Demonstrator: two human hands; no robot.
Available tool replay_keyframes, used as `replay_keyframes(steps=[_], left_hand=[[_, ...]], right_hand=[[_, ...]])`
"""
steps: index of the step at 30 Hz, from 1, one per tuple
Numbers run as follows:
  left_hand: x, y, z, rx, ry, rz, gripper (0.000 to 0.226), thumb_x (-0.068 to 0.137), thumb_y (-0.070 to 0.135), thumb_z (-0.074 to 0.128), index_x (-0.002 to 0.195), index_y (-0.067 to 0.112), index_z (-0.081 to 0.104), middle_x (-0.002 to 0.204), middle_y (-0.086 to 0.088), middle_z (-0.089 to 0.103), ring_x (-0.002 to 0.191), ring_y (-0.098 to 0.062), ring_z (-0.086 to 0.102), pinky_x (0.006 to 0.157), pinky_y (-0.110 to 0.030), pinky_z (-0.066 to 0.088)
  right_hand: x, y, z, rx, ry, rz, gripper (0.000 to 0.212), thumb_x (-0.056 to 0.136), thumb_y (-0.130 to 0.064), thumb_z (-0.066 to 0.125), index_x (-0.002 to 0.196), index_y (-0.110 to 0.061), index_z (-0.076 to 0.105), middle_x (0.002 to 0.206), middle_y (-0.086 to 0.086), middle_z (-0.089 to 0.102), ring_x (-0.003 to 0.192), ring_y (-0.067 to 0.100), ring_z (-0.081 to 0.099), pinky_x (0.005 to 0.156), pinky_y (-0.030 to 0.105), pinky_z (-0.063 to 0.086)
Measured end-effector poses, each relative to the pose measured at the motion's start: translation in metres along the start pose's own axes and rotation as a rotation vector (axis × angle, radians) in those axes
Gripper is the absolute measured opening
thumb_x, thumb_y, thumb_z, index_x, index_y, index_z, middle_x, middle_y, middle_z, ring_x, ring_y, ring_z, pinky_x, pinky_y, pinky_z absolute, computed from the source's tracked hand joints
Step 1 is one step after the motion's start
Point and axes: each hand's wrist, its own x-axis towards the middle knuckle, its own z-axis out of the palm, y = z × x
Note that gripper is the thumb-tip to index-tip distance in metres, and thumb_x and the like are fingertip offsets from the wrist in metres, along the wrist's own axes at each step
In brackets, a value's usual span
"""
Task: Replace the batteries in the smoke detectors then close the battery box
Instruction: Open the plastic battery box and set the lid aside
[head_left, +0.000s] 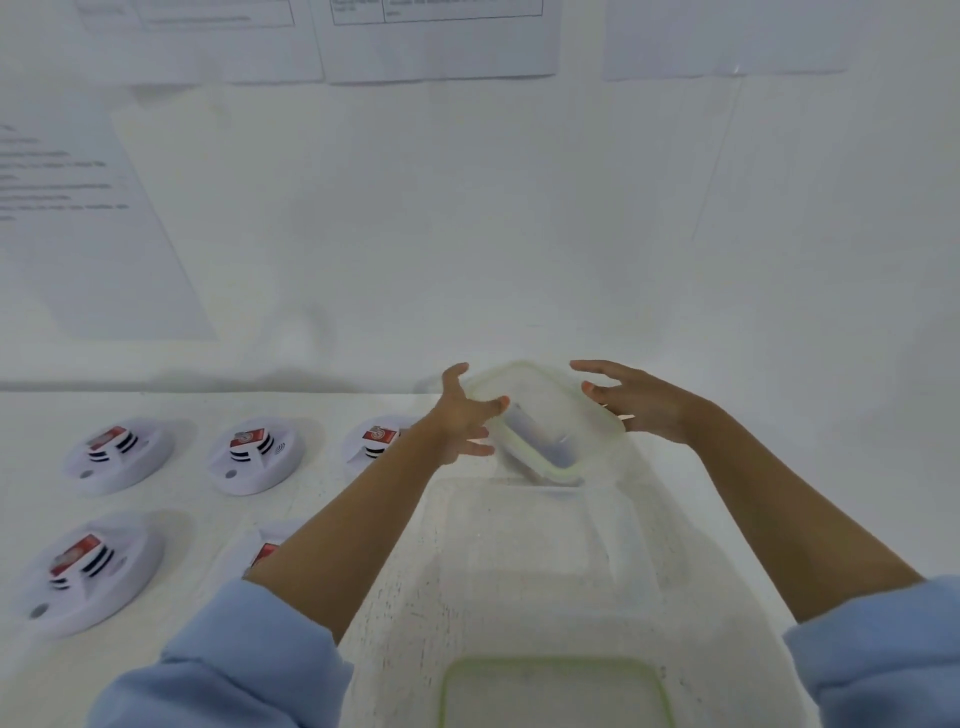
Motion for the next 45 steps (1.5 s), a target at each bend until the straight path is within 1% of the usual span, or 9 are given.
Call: replay_keyframes(steps=[2,6,14,18,24,29,34,38,45], left_hand=[[-0.003,0.000,-0.002,0.004,-0.118,-0.025,0.075,0.086,0.003,0.061,0.140,0.035,0.019,0.131,-0.012,0.038,0.118,-0.037,0.045,0.083,-0.046,0.048],[-0.004,-0.005,-0.003,-0.059,-0.223,-0.080,0.062,0.088,-0.004,0.054,0.134,0.032,0.032,0.118,-0.014,0.049,0.094,-0.026,0.054,0.077,-0.039,0.052],[0.004,-0.012,-0.004,-0.072,-0.253,-0.074,0.046,0.090,-0.003,0.051,0.121,0.030,0.045,0.089,-0.007,0.054,0.081,-0.020,0.048,0.082,-0.032,0.051],[0.005,-0.011,-0.005,-0.061,-0.267,-0.075,0.044,0.090,-0.002,0.053,0.120,0.029,0.045,0.096,-0.007,0.054,0.090,-0.023,0.050,0.083,-0.032,0.051],[0.002,-0.010,0.002,-0.016,-0.132,0.043,0.037,0.090,-0.005,0.050,0.115,0.021,0.044,0.084,-0.006,0.052,0.070,-0.012,0.048,0.066,-0.020,0.048],[0.003,0.001,-0.001,0.204,-0.121,-0.037,0.066,0.088,0.006,0.060,0.138,0.032,0.026,0.127,-0.010,0.041,0.107,-0.030,0.049,0.097,-0.044,0.042],[0.011,0.006,-0.003,0.129,0.045,0.159,0.072,0.092,0.013,0.056,0.145,0.035,0.013,0.152,-0.005,0.023,0.136,-0.029,0.030,0.110,-0.044,0.026],[0.011,0.005,-0.011,0.152,-0.034,0.167,0.067,0.089,0.002,0.055,0.140,0.035,0.028,0.141,-0.013,0.040,0.119,-0.030,0.047,0.095,-0.040,0.044],[-0.013,0.013,-0.031,0.304,-0.215,-0.051,0.082,0.079,-0.011,0.061,0.142,0.030,0.028,0.123,-0.016,0.047,0.079,-0.019,0.052,0.067,-0.024,0.054]], right_hand=[[0.005,-0.004,0.003,-0.001,-0.041,-0.018,0.030,0.094,-0.026,0.050,0.122,-0.035,0.053,0.109,-0.005,0.063,0.094,0.015,0.060,0.076,0.026,0.051],[0.015,-0.006,0.000,0.011,-0.167,-0.008,0.030,0.093,-0.009,0.050,0.116,-0.027,0.058,0.102,-0.004,0.066,0.089,0.011,0.065,0.066,0.021,0.053],[0.032,-0.004,-0.007,0.110,-0.300,0.039,0.028,0.090,0.003,0.049,0.100,-0.022,0.057,0.087,-0.001,0.061,0.069,0.008,0.064,0.057,0.021,0.052],[0.034,-0.008,-0.010,-0.002,-0.266,-0.002,0.027,0.087,0.003,0.055,0.096,-0.023,0.058,0.066,-0.007,0.059,0.058,0.006,0.060,0.056,0.021,0.044],[0.033,-0.002,-0.009,0.001,-0.240,0.020,0.024,0.086,-0.005,0.060,0.094,-0.027,0.061,0.070,0.000,0.044,0.062,0.014,0.048,0.053,0.021,0.040],[0.020,-0.009,-0.005,-0.106,-0.119,-0.001,0.028,0.084,-0.010,0.065,0.107,-0.025,0.060,0.080,0.001,0.053,0.073,0.016,0.057,0.067,0.026,0.049],[-0.014,-0.009,-0.018,-0.167,-0.088,0.034,0.054,0.080,-0.022,0.068,0.124,-0.044,0.046,0.102,0.005,0.061,0.088,0.024,0.063,0.079,0.032,0.054],[-0.032,-0.001,-0.014,-0.166,-0.200,0.158,0.060,0.081,-0.013,0.068,0.124,-0.048,0.044,0.098,0.008,0.065,0.077,0.029,0.069,0.078,0.037,0.058],[-0.015,0.006,-0.010,0.062,0.086,0.048,0.053,0.089,0.000,0.050,0.129,-0.035,0.048,0.081,0.004,0.057,0.069,0.022,0.052,0.066,0.033,0.052]])
